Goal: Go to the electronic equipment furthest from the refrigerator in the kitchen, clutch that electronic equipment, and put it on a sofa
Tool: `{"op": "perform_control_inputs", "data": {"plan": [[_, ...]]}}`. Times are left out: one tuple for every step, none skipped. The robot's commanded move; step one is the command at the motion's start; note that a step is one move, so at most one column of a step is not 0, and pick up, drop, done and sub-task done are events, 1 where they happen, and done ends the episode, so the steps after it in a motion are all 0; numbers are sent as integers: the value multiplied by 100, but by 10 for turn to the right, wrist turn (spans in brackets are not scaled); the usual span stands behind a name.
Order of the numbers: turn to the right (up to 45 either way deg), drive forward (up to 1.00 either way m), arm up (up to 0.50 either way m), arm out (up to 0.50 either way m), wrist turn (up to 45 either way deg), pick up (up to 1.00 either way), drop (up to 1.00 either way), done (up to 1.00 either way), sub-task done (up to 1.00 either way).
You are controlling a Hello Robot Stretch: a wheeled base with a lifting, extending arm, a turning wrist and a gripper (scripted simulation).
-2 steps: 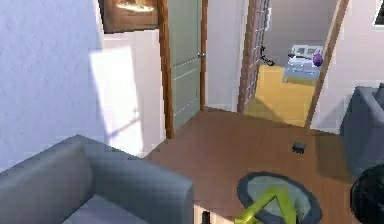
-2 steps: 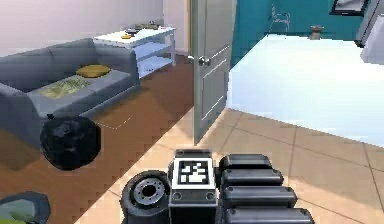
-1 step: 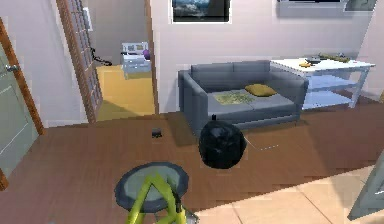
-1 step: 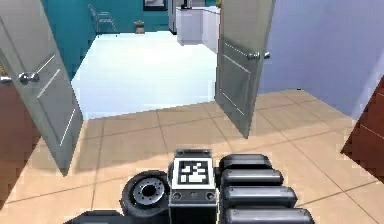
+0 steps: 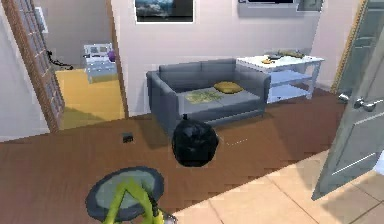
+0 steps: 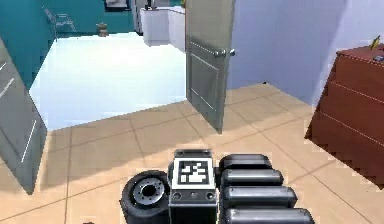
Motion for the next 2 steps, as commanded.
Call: {"op": "perform_control_inputs", "data": {"plan": [[-450,0,0,0,0,0,0,0,0],[-450,0,0,0,0,0,0,0,0]]}}
